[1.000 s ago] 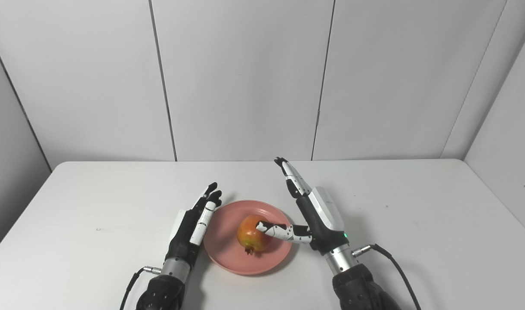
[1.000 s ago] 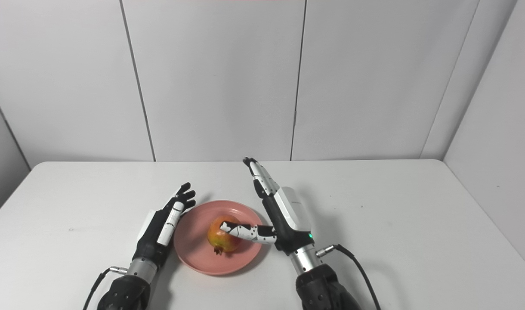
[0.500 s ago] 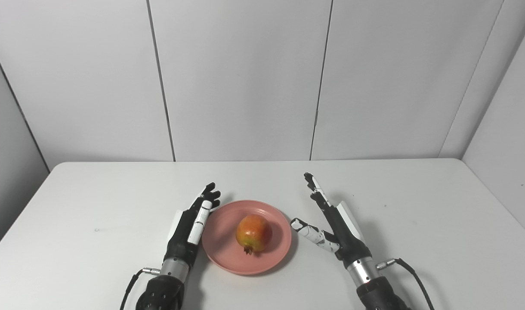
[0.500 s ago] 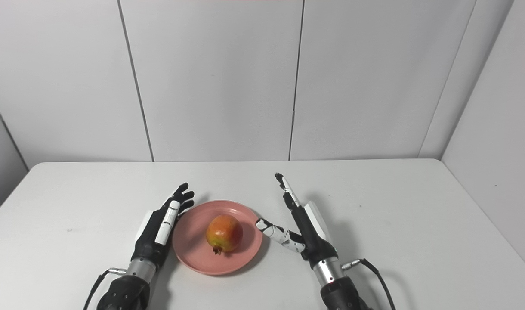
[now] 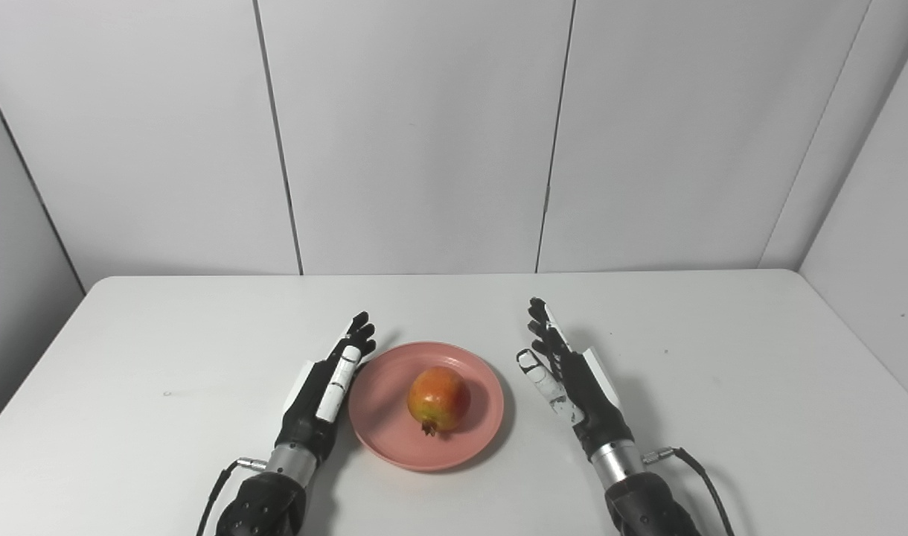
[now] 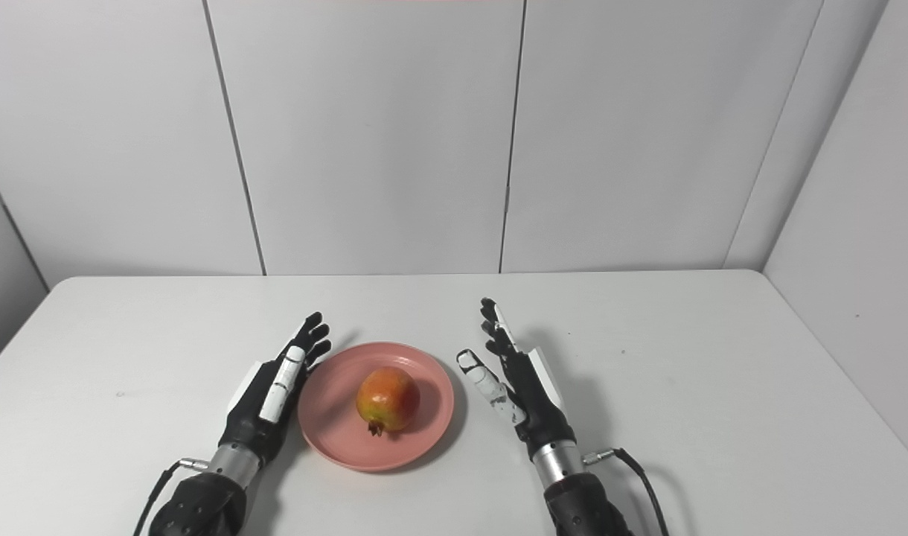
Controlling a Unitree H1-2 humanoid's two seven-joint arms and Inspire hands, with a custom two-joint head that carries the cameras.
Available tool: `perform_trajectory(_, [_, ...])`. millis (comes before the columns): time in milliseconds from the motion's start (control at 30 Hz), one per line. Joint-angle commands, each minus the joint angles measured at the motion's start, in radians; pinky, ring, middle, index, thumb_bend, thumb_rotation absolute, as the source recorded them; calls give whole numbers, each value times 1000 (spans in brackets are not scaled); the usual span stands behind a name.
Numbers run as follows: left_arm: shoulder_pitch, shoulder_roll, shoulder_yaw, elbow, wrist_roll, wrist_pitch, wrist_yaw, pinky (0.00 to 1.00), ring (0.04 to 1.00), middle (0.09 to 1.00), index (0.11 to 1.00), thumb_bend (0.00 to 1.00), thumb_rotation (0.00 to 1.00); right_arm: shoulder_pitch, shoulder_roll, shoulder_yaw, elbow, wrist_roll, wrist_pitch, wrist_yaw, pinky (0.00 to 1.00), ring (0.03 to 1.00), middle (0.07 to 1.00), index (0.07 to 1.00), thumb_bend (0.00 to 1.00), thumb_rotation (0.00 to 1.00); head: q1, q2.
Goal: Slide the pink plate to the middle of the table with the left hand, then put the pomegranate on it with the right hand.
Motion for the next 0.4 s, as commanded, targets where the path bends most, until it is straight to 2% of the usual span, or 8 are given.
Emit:
perform_trajectory(0, [-5, 18, 12, -15, -6, -7, 1, 939, 970, 990, 992, 550, 1000, -28, 15, -13, -24, 28, 12, 6, 946, 970, 979, 993, 571, 973, -4, -1])
perform_trajectory(200, [-5, 31, 20, -7, 0, -15, -3, 964, 985, 1000, 1000, 555, 1000, -29, 41, -26, -19, 61, 30, 9, 943, 956, 971, 999, 583, 960, -20, -3])
perform_trajectory(367, [-7, 35, 23, 0, 8, -23, 1, 987, 996, 1000, 1000, 553, 1000, -28, 54, -31, -11, 73, 42, 10, 960, 958, 976, 1000, 631, 970, -15, -5])
